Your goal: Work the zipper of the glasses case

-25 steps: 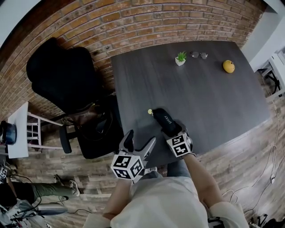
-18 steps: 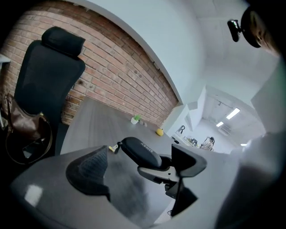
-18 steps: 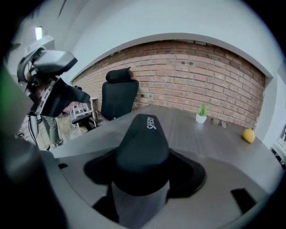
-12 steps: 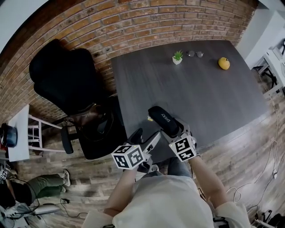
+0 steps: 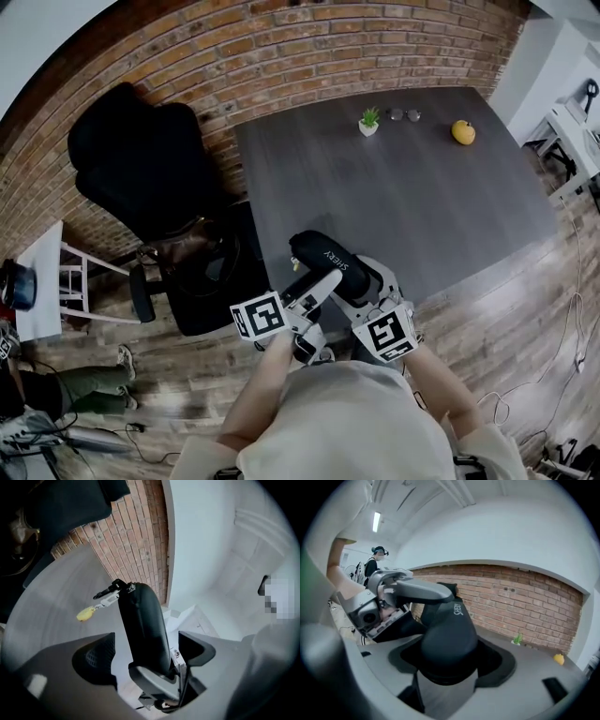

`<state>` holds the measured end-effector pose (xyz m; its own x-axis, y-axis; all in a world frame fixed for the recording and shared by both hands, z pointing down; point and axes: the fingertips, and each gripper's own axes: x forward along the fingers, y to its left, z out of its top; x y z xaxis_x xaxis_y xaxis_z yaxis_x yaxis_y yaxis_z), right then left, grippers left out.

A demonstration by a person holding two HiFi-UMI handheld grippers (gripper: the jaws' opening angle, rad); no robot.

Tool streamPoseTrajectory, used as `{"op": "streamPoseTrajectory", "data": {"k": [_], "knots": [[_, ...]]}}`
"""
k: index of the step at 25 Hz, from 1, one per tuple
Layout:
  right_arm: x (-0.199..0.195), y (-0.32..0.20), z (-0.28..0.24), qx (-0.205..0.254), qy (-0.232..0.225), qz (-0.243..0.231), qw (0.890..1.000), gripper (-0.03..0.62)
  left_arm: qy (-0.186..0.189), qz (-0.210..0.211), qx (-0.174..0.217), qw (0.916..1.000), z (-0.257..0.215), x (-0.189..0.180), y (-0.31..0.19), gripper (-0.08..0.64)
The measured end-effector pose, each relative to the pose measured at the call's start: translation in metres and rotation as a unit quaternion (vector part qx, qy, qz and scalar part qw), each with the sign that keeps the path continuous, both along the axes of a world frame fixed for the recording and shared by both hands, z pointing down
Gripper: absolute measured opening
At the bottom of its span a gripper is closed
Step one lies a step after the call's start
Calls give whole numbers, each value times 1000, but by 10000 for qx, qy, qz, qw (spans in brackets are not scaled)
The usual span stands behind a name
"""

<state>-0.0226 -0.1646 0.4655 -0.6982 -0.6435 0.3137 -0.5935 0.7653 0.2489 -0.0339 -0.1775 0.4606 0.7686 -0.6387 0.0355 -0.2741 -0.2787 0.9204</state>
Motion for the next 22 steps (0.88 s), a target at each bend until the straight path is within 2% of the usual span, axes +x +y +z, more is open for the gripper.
{"op": "streamPoseTrajectory", "data": {"k": [2, 5, 8, 11, 13, 16, 18, 20, 22], "knots": [[-4, 11, -8, 148, -26, -112, 9998, 319, 261, -24, -4, 9997, -10, -1, 3, 403], [-7, 22, -17, 287, -127, -125, 9994, 319, 471, -30, -96, 9988, -16, -4, 9, 291], [-8, 26, -20, 284, -211, -60, 9994, 321, 531, -1, -222, 9983, -18, -5, 15, 284], [-9, 29, -19, 244, -277, -47, 9993, 328, 344, 81, 16, 9994, -23, -3, 17, 270], [-11, 32, -18, 178, -323, -91, 9993, 333, -40, 177, 388, 9991, -27, -3, 16, 256], [-12, 40, -18, -140, -375, -298, 9988, 350, -946, 289, 779, 9920, -21, -5, 13, 247], [-10, 46, -19, -321, -338, -454, 9979, 350, -1494, 378, 908, 9839, -12, -6, 12, 247], [-5, 46, -24, -300, -177, -527, 9980, 350, -1884, 475, 1032, 9755, -7, -6, 11, 245], [1, 42, -34, -195, 3, -545, 9983, 348, -2397, 538, 1224, 9616, -2, -5, 9, 245]]}}
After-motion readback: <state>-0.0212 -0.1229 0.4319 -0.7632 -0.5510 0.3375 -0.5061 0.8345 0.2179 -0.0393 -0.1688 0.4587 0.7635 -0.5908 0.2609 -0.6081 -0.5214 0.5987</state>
